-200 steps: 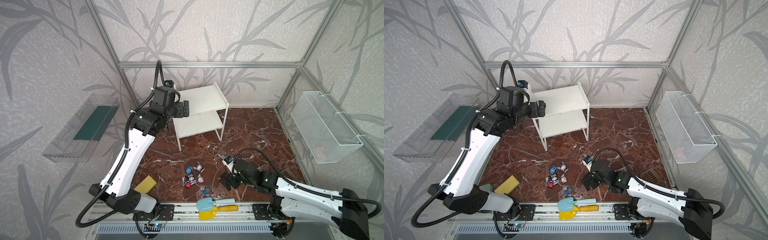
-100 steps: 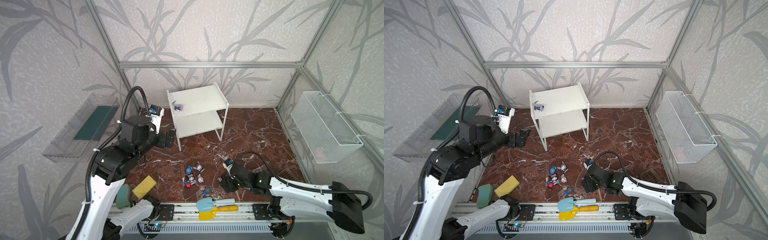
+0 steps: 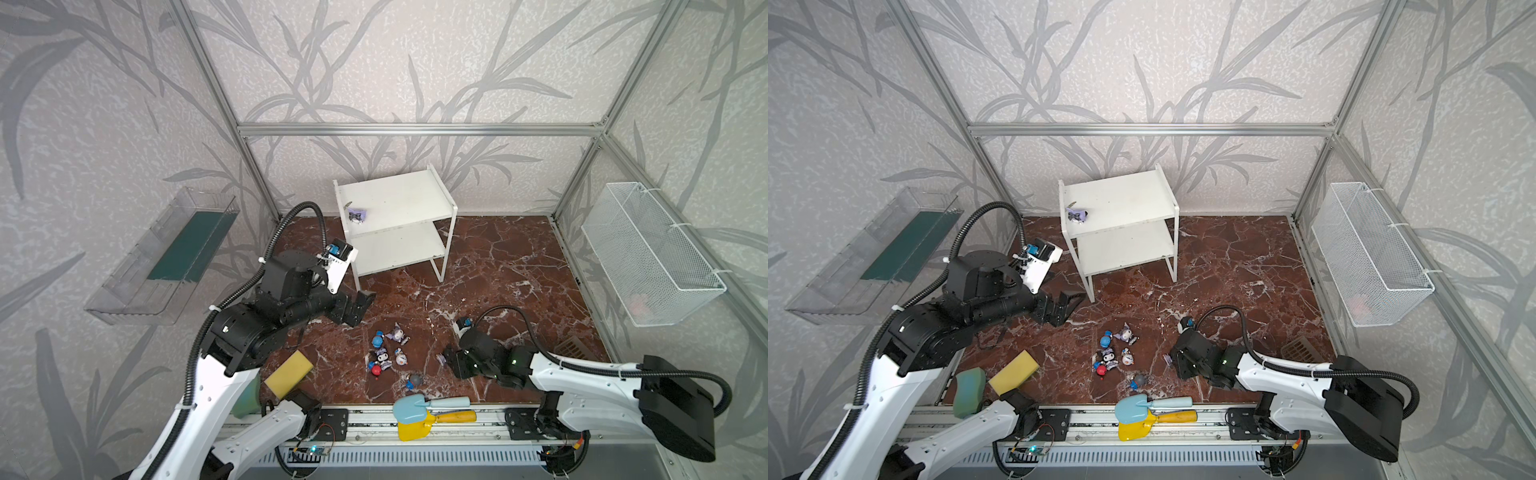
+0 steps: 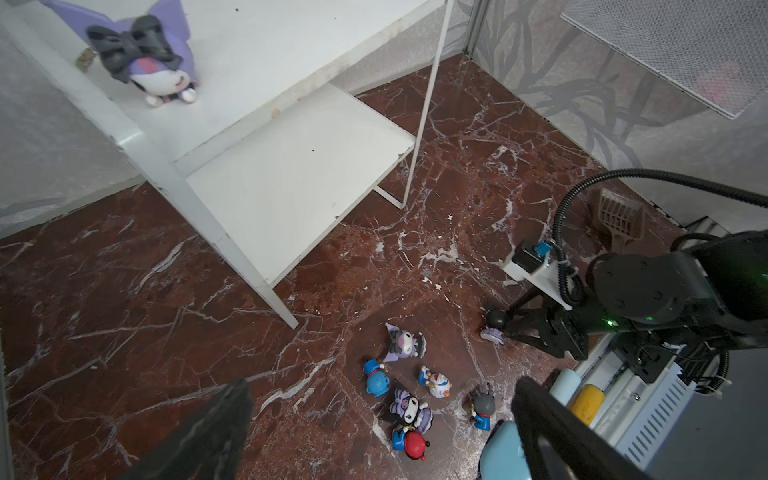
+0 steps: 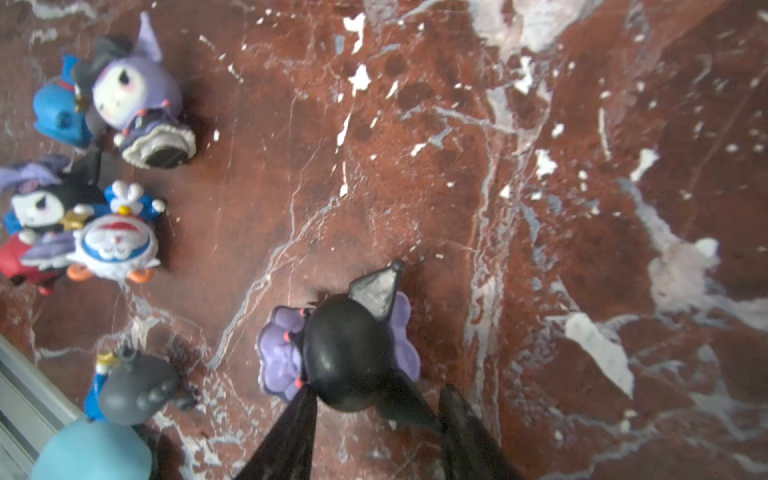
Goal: Place and organize the plastic toys onto the shelf
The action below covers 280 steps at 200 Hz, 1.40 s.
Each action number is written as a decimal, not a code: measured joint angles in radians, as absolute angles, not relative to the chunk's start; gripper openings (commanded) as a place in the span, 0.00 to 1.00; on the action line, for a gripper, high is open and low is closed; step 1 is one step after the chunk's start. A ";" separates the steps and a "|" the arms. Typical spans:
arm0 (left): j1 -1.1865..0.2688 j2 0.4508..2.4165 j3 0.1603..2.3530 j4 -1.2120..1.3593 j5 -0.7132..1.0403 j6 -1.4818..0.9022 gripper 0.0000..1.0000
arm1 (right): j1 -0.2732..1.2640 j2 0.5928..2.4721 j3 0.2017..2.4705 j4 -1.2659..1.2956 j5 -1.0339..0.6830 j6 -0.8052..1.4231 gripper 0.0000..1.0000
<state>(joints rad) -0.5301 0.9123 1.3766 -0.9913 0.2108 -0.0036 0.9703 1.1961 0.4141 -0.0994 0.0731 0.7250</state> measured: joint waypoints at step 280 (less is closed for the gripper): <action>-0.938 1.357 0.850 -0.299 0.044 -0.020 0.91 | 0.811 0.826 0.466 -0.376 0.163 0.543 0.91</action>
<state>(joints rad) -0.9382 1.3575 0.8497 -0.2985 0.0441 -0.0204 0.8112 0.8257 0.4656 -0.3763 0.1635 0.5430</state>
